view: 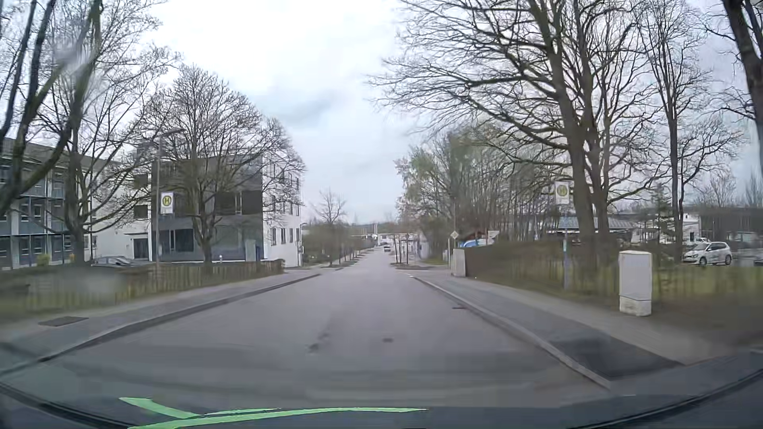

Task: Follow the waypoints while adhering to traffic rules and regulations

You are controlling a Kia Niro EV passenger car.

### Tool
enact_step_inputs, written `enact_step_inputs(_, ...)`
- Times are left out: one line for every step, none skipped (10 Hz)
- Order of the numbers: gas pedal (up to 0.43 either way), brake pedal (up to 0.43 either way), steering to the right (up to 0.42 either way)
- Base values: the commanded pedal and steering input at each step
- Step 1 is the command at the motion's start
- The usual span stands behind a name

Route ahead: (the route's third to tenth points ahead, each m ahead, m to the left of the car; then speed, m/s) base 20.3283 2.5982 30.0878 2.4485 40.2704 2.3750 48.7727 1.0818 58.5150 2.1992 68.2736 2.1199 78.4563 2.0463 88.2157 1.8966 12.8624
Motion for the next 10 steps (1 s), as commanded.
enact_step_inputs(0.0,0.0,0.0)
enact_step_inputs(0.0,0.0,0.0)
enact_step_inputs(0.0,0.0,0.0)
enact_step_inputs(0.0,0.0,0.0)
enact_step_inputs(0.0,0.0,0.0)
enact_step_inputs(0.0,0.0,-0.002)
enact_step_inputs(0.0,0.0,-0.002)
enact_step_inputs(0.0,0.0,-0.002)
enact_step_inputs(0.0,0.0,-0.002)
enact_step_inputs(0.0,0.0,-0.002)
